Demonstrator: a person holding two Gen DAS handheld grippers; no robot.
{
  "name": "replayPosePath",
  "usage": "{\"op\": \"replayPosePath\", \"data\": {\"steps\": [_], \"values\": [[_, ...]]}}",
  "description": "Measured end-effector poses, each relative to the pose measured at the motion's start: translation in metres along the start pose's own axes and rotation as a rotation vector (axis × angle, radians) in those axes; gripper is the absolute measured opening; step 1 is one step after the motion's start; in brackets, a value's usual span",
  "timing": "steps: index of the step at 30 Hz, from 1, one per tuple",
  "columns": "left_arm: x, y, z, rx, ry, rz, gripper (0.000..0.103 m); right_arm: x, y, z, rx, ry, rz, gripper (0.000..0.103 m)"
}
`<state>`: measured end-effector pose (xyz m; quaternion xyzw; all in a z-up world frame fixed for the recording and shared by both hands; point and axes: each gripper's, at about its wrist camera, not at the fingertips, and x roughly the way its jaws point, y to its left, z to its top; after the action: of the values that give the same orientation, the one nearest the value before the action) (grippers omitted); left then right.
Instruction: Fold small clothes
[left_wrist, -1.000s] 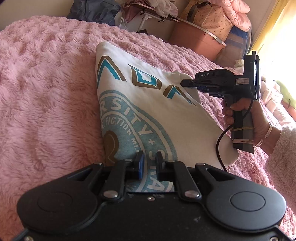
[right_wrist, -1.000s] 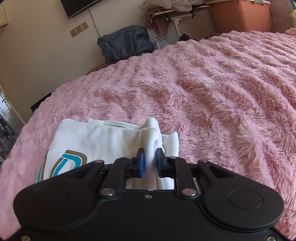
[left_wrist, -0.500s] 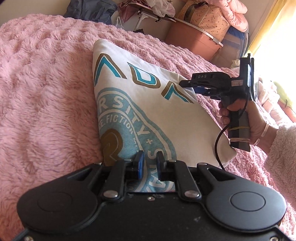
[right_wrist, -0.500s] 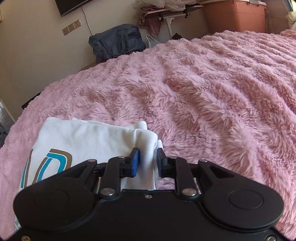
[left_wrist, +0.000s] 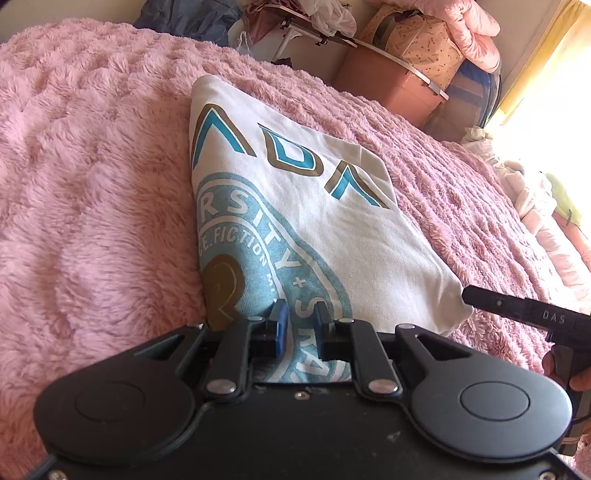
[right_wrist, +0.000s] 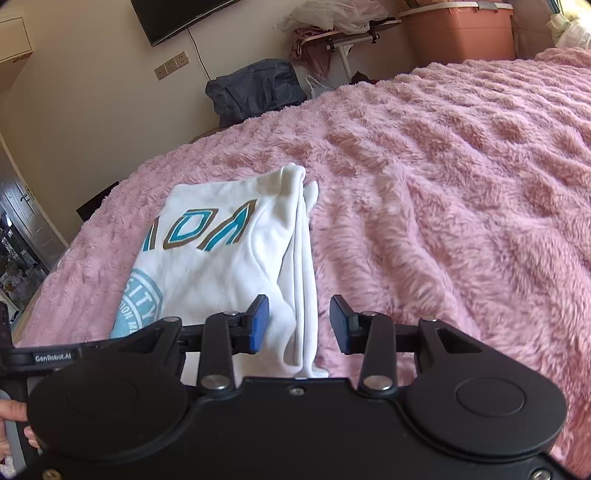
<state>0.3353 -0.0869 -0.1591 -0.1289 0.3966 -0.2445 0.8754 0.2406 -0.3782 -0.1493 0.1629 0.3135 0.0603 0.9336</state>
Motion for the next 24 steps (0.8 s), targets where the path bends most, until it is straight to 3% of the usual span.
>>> {"op": "replayPosePath", "data": {"steps": [2,3,4,8,10,14,18,21,24], "values": [[0.001,-0.002,0.001,0.002,0.003,0.008,0.016,0.003,0.002,-0.01,-0.001,0.022,0.004,0.035],[0.001,-0.003,0.001,0.005,0.003,0.011,0.017,0.005,0.003,-0.013,0.0,0.025,0.009,0.016],[0.0,-0.003,0.001,0.003,0.001,0.015,0.017,0.006,0.004,-0.015,-0.003,0.035,0.027,0.005],[-0.006,-0.005,0.004,-0.025,-0.01,0.003,0.019,-0.006,0.014,-0.014,-0.046,-0.009,0.009,0.004],[-0.005,-0.004,0.005,-0.038,-0.002,-0.003,0.025,-0.016,0.012,-0.01,-0.047,-0.03,-0.009,0.003],[0.001,0.002,0.003,-0.066,0.016,-0.004,0.025,0.007,-0.005,-0.026,0.011,0.066,-0.041,0.002],[-0.016,0.005,0.018,-0.082,-0.003,-0.05,0.031,0.015,-0.009,-0.034,0.049,0.073,-0.042,0.007],[-0.031,0.014,0.033,-0.092,-0.062,-0.015,0.036,-0.003,-0.009,-0.023,0.063,0.023,-0.038,0.039],[-0.031,0.029,0.046,-0.141,-0.086,-0.02,0.035,-0.016,-0.013,-0.006,0.118,-0.056,0.033,0.039]]}}
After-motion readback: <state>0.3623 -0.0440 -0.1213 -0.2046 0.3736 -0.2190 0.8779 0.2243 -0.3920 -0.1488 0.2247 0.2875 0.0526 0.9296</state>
